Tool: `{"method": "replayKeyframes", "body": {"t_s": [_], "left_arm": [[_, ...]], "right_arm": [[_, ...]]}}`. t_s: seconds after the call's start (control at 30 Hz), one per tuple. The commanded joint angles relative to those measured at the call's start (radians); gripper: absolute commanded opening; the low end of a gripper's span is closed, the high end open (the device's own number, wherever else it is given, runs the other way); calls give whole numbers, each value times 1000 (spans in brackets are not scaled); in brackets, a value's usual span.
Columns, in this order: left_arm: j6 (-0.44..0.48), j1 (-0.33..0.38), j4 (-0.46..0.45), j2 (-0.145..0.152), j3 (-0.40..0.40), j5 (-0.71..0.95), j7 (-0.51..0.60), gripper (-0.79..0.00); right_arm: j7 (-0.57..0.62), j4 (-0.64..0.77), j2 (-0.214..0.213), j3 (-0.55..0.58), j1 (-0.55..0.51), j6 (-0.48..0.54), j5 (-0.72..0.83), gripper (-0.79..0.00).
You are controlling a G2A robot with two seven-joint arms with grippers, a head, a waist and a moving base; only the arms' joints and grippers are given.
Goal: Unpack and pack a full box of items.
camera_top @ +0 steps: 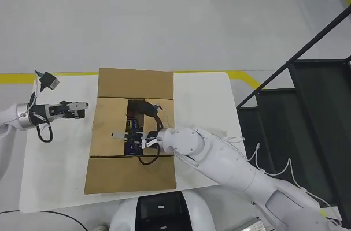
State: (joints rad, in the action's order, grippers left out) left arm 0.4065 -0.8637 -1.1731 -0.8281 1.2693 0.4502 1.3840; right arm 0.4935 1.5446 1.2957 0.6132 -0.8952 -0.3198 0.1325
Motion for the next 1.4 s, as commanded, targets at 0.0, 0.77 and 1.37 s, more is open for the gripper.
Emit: {"method": "replayKeyframes", "body": {"t_s": [0.0, 0.77, 1.37], "left_arm": [[3, -4, 2, 1, 9, 28, 14, 0], [-114, 4, 48, -9, 142, 554, 142, 0], [-166, 76, 234, -30, 12, 308, 82, 0]], "right_arm": [[-3, -36, 18, -21, 21, -5, 22, 0], [-11, -258, 267, -275, 217, 424, 22, 0], [-49, -199, 283, -170, 111, 406, -86, 0]]}}
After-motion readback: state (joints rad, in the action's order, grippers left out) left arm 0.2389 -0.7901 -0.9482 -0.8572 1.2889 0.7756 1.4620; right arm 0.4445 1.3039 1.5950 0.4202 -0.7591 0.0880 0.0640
